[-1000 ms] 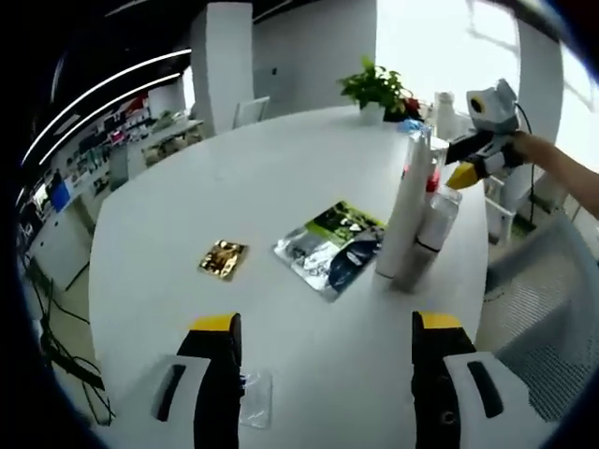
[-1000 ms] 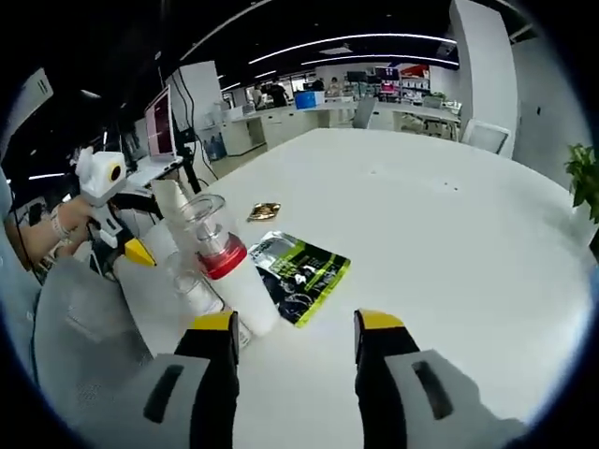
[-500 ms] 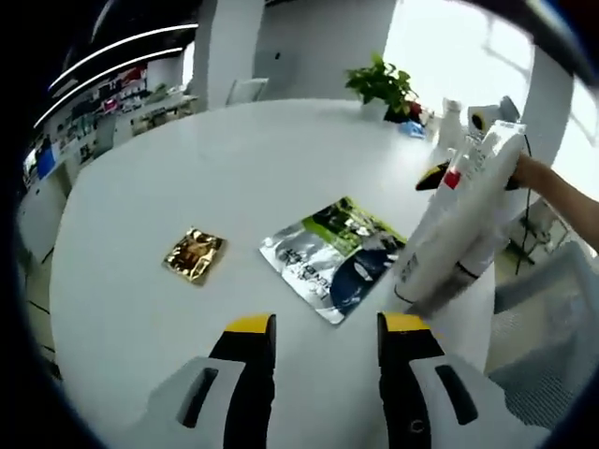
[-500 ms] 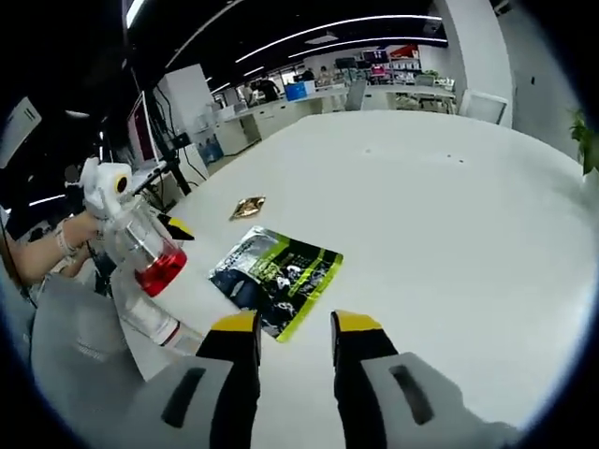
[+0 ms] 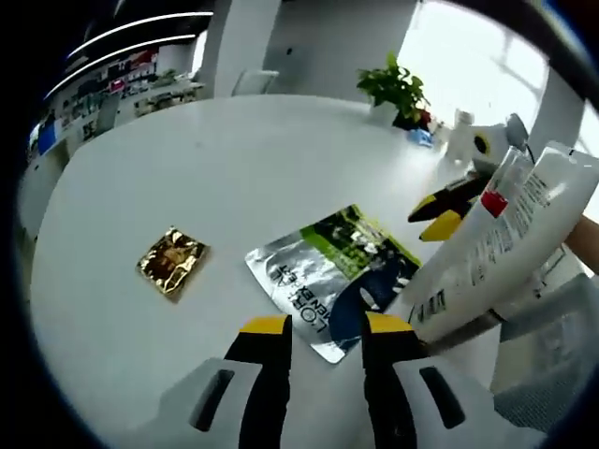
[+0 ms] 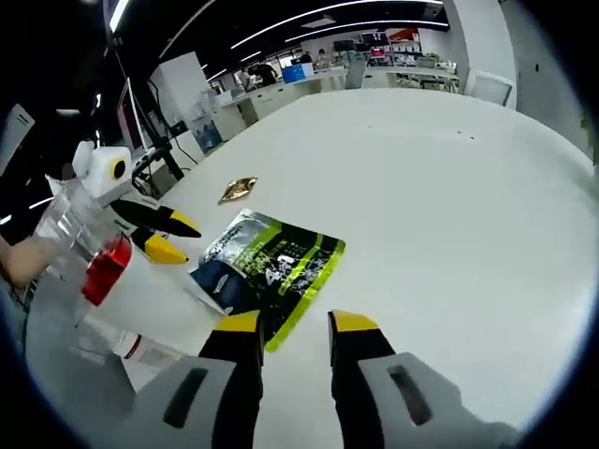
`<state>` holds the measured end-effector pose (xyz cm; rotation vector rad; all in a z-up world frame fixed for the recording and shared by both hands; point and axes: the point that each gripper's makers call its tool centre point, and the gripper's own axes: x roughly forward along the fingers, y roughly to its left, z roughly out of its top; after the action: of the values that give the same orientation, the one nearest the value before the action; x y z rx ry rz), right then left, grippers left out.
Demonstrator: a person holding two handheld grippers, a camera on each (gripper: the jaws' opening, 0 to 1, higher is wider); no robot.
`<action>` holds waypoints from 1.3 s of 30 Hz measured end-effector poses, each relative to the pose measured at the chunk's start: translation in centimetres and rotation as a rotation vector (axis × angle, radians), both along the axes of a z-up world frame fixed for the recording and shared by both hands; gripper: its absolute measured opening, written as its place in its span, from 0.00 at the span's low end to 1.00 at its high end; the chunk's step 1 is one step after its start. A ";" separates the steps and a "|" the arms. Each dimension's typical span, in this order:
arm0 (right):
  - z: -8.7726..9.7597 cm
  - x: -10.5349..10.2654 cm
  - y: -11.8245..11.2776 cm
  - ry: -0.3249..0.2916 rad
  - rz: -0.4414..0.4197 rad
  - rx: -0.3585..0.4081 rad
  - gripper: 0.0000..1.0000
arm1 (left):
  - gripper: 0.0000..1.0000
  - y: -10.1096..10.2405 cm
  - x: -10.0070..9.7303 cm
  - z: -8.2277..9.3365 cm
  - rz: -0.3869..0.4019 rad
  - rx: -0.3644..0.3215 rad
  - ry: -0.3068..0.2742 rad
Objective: Arrange the skincare products in the storage area until every visible bottle or jar stands upright without overlapping.
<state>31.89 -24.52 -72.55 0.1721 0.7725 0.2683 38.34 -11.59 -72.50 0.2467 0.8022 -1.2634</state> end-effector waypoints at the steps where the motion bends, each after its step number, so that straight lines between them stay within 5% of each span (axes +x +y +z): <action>1: -0.1 0.2 0.1 0.003 -0.002 0.005 0.29 | 0.27 -0.2 0.0 -0.1 -0.003 0.000 0.001; 14: -0.4 2.1 0.8 -0.002 -0.018 0.048 0.36 | 0.23 -0.9 0.4 -1.8 -0.018 0.070 -0.019; 25: -0.4 1.6 1.5 0.018 -0.047 0.114 0.34 | 0.02 -1.1 0.9 -2.3 -0.053 0.142 -0.114; 35: 0.1 2.0 1.6 -0.012 -0.131 0.379 0.32 | 0.00 -1.3 0.4 -2.2 -0.073 0.164 -0.142; 39: 1.5 2.3 1.2 -0.044 -0.214 0.632 0.32 | 0.00 -1.3 0.4 -2.2 -0.071 0.163 -0.145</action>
<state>34.17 -23.30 -71.08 0.8378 0.5993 0.3052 38.69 -12.88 -74.66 0.4963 0.7776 -1.2322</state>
